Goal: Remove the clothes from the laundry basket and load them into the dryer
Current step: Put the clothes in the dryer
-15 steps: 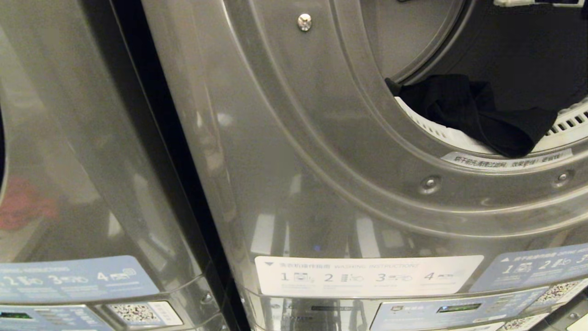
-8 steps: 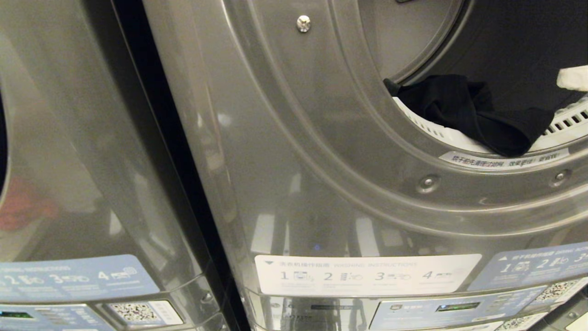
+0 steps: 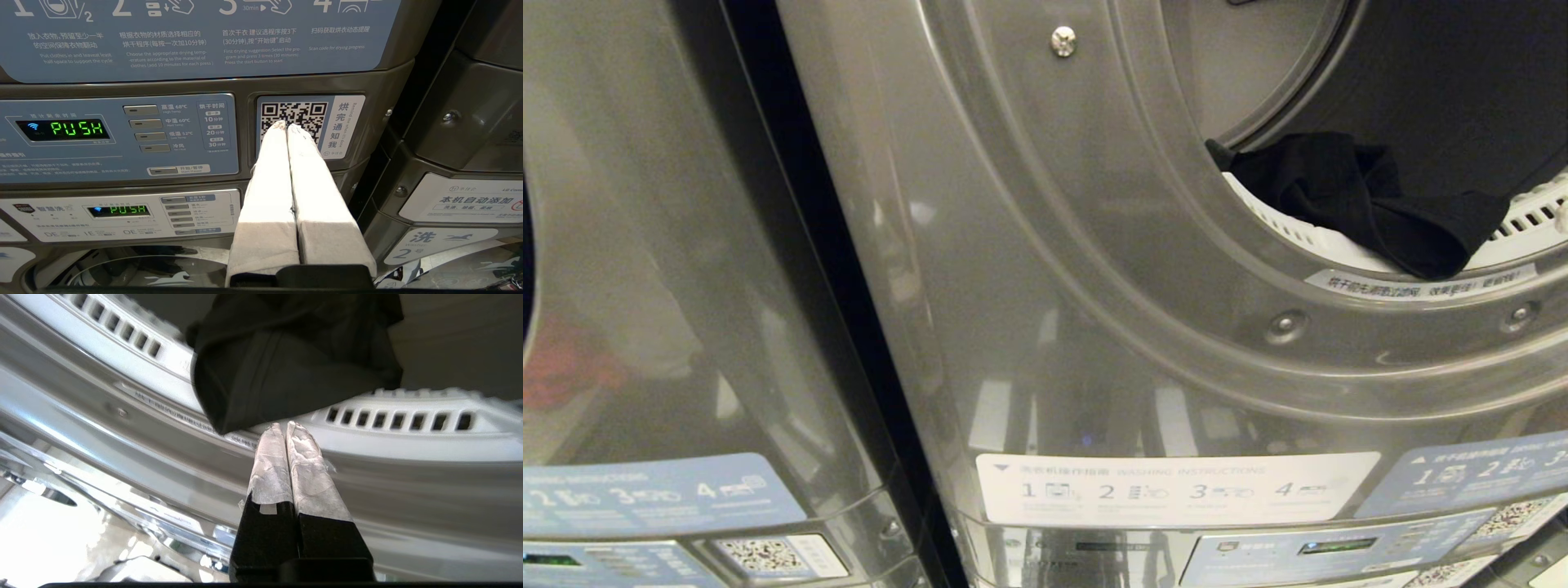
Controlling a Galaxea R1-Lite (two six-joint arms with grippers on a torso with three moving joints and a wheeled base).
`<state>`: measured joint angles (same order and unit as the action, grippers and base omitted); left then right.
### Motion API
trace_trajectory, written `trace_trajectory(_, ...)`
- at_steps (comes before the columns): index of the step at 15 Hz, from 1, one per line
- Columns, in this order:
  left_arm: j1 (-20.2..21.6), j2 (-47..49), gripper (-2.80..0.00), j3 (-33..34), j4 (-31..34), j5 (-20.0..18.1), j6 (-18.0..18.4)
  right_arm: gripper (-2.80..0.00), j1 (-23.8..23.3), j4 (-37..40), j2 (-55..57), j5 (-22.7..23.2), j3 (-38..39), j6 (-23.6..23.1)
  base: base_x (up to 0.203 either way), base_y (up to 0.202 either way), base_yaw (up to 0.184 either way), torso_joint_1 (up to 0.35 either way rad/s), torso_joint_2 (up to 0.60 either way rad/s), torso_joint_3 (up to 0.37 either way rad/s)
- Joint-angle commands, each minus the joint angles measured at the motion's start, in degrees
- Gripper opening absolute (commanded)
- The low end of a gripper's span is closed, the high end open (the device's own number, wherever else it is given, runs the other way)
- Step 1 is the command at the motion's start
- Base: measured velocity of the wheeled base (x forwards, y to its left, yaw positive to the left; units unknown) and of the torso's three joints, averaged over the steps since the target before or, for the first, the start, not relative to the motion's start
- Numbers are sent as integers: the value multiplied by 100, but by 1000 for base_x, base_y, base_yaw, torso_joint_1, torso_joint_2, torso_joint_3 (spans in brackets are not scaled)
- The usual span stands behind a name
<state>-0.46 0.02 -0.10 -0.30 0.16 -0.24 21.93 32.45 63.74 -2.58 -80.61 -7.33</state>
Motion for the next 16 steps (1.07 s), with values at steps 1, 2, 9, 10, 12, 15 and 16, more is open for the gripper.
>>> trace_trajectory(1, 2, -2, -280, 1, -5, 2, -2, -280, -5, 64, 24, -5, 100, -7, 0, 0, 0, 0, 0, 0)
trace_trajectory(2, -5, -2, -280, 1, -5, 2, -2, -280, -5, 133, 47, -5, 121, -6, 0, 0, 0, 0, 0, 0)
trace_trajectory(9, -2, -2, -280, 1, -5, 2, -2, -280, 12, 87, 492, -5, 63, 21, 0, 0, 0, 0, 0, 0)
trace_trajectory(10, 2, -2, -280, 1, -5, 2, -2, -280, 13, 86, 517, -5, 71, 15, 0, 0, 0, 0, 0, 0)
trace_trajectory(12, -6, -2, -280, 1, -5, 2, -2, -280, 16, 69, 643, 2, 63, 21, 0, 0, 0, 0, 0, 0)
trace_trajectory(15, 2, -2, -280, 1, -5, 2, -2, -280, 39, -275, 867, -4, 63, 34, 0, 0, 0, 0, 0, 0)
trace_trajectory(16, 2, -2, -280, 1, -5, 2, -2, -280, 34, -414, 931, -12, 59, 24, 0, 0, 0, 0, 0, 0)
